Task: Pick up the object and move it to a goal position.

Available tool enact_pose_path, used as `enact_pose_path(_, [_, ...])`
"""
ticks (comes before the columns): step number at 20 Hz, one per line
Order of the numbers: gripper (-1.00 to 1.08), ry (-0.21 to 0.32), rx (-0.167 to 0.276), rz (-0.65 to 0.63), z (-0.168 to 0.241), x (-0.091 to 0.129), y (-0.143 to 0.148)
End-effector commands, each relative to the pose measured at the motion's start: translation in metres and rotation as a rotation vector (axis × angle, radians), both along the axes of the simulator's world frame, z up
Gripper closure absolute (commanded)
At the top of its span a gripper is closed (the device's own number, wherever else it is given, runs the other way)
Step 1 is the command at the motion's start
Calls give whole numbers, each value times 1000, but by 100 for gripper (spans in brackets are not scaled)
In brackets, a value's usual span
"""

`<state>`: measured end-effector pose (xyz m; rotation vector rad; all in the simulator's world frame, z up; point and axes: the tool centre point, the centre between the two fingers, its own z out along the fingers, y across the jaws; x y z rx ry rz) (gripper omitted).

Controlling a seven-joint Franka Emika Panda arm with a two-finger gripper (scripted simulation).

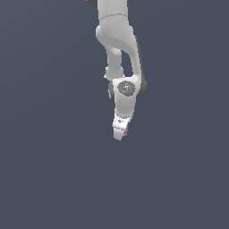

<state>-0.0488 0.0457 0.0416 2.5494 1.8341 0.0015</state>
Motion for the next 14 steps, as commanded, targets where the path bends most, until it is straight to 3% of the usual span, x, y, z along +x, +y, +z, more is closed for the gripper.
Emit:
enact_pose_path(1, [108,0,0,0,1,0,0])
enact_pose_path(14, [108,1,-1,1,56,-8,-19])
